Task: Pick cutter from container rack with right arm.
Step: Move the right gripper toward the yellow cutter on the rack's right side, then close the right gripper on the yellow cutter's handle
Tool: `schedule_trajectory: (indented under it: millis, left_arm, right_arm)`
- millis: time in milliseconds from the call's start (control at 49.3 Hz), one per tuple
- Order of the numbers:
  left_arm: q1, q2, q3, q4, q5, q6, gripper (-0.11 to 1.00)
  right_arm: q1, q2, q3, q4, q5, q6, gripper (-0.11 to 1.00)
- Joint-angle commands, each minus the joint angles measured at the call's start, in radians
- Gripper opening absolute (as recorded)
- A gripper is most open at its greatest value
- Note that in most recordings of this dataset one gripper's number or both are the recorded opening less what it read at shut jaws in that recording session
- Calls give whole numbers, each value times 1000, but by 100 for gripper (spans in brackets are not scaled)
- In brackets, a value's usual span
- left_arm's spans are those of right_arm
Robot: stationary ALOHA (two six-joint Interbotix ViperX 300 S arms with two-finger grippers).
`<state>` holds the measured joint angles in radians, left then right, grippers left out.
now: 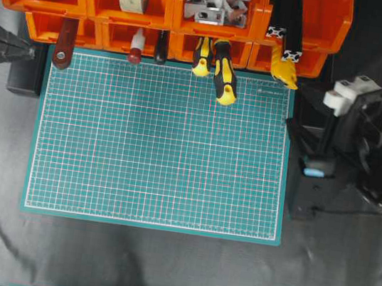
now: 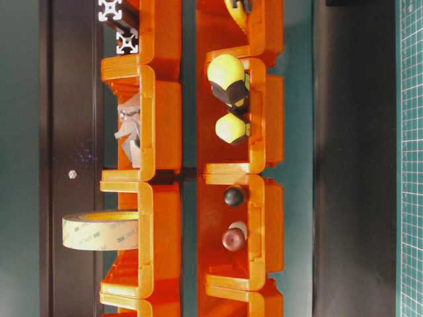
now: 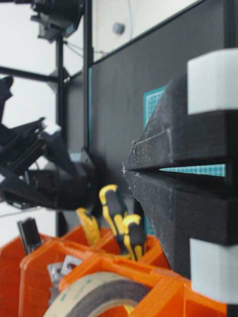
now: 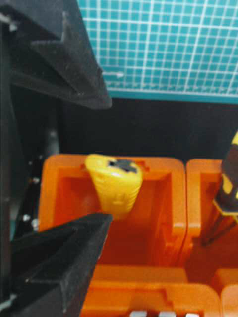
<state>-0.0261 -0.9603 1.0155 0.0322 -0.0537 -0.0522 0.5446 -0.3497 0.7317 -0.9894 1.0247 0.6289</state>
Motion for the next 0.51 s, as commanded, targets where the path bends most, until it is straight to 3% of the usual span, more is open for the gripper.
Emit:
schedule_trajectory:
  millis: [0, 101, 487]
  left_arm:
    - [3, 5, -26, 3, -5, -3, 0]
    - [3, 6, -26, 3, -3, -3, 0]
    - [-8, 9, -25, 3, -5, -3, 0]
  right_arm:
    - [-26, 8, 5, -41, -35, 23, 81]
    - [-52, 29, 23, -78, -49, 46, 75]
    - [-124, 61, 61, -121, -58, 114, 75]
